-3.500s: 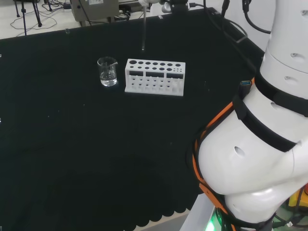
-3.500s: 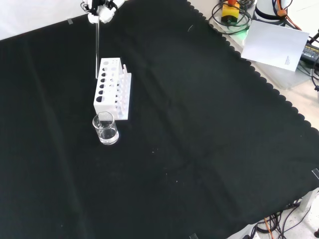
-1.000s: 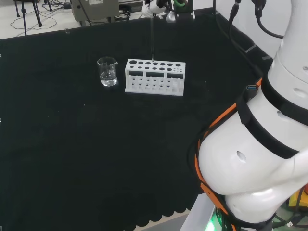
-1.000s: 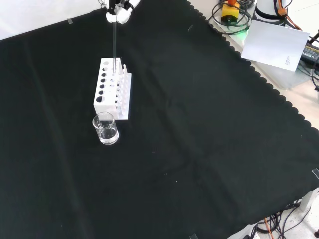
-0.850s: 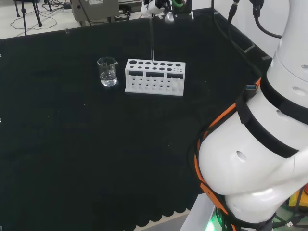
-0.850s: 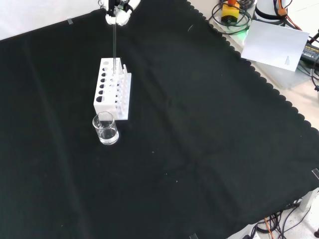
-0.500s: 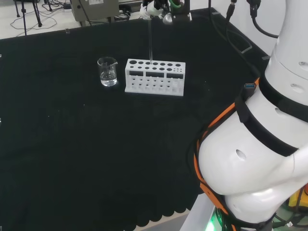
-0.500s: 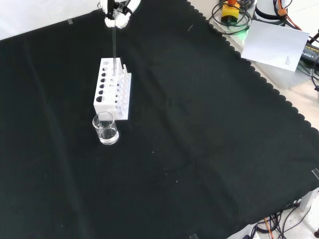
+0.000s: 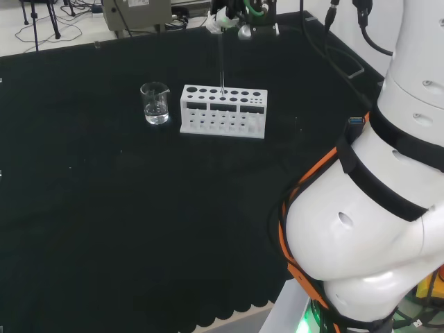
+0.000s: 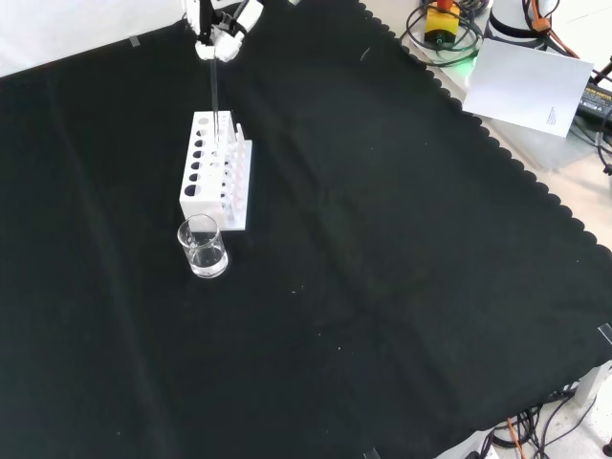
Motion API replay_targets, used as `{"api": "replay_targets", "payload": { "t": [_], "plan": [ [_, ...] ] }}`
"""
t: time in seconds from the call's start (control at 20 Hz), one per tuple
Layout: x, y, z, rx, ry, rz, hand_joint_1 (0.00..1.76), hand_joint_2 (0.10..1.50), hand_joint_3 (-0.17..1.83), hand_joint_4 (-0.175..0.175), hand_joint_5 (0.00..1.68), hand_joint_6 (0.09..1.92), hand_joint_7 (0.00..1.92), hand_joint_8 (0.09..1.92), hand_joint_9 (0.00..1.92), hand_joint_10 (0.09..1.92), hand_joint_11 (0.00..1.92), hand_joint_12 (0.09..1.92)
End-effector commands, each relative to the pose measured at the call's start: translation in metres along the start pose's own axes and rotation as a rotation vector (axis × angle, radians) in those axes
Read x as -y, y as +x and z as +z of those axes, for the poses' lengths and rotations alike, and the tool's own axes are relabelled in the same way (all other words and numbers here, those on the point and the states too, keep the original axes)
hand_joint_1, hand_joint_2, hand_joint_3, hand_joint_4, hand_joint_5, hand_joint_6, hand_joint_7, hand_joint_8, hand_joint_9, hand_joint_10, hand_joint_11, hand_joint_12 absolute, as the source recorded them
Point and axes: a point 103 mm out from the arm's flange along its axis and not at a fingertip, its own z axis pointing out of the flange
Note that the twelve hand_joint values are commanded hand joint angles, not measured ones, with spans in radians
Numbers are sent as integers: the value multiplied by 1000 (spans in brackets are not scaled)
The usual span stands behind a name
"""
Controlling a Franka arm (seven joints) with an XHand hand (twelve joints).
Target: Put the glass rod back on the white test tube rack.
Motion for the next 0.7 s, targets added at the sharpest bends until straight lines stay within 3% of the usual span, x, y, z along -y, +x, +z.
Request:
{"api": "replay_targets", "payload": {
  "t": [0.05,0.7],
  "plan": [
    [-2,-3,2,-14,-5,4,1234,1015,-175,-175,1541,87,1597,879,1797,689,1424,977],
    [-4,-11,16,-31,11,3,1234,1015,-175,-175,1542,87,1598,877,1798,687,1424,976]
  ]
}}
